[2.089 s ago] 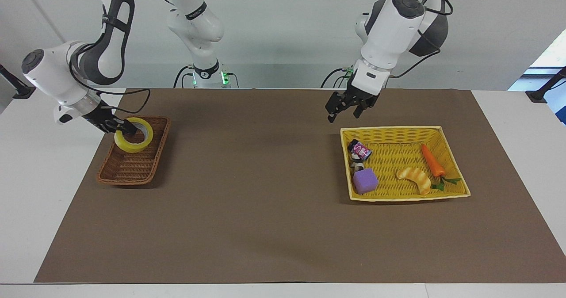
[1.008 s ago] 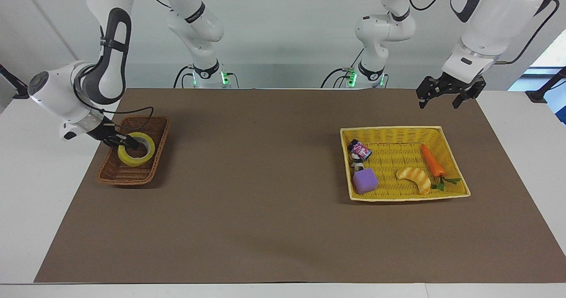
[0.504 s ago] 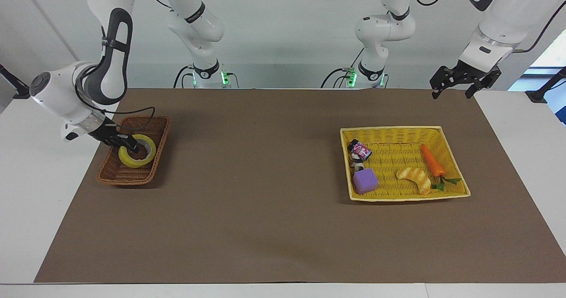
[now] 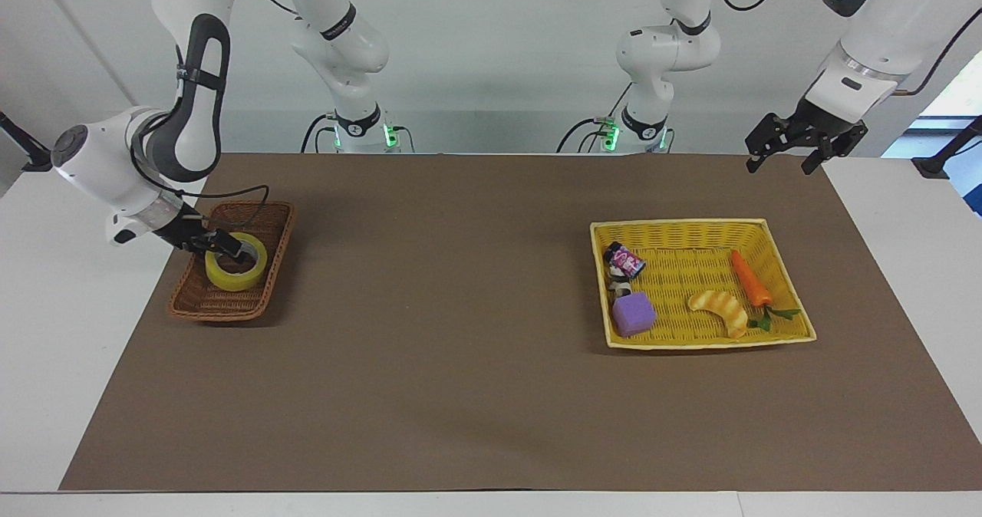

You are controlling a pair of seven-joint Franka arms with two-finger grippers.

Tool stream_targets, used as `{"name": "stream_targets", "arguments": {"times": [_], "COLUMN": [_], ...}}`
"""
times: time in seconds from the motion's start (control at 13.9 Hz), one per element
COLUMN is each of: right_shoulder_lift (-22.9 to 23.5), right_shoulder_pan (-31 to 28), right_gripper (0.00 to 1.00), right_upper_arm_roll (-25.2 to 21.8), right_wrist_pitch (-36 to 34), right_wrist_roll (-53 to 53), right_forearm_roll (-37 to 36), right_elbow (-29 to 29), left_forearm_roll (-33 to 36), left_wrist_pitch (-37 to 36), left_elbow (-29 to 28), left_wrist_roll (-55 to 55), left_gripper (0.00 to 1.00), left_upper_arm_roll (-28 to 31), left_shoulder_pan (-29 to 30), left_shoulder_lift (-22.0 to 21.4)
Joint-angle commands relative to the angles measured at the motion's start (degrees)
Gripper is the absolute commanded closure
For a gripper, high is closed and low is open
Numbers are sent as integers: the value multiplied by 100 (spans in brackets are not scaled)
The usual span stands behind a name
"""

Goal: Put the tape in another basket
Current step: 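Open the right gripper to release the tape in the basket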

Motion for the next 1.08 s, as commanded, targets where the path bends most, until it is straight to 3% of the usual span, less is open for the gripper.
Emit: {"name": "stream_targets", "arguments": {"times": [0.0, 0.36, 0.58, 1.01], "right_shoulder_lift": [-37, -134, -239, -766], "right_shoulder_pan": [-18, 52, 377, 1246], "right_gripper": [0, 0, 0, 0], "right_upper_arm_roll": [16, 104, 95, 87], "right_wrist_pitch": [-11, -274, -617, -1047], "right_wrist_roll": [-159, -141, 60, 1580], "right_forearm_roll": [61, -70, -404, -958], "right_elbow": [8, 465, 808, 905], "left_forearm_roll": [-64, 40, 59, 59], "left_wrist_pitch": [65, 39, 30, 21], "left_elbow": [-83, -110, -110, -110], "left_wrist_roll": [121, 130, 112, 95], "left_gripper": [0, 0, 0, 0], "left_upper_arm_roll": [-61, -61, -61, -70], "left_shoulder_pan": [82, 82, 73, 82], "left_shoulder_lift": [-90, -108, -108, -108]}}
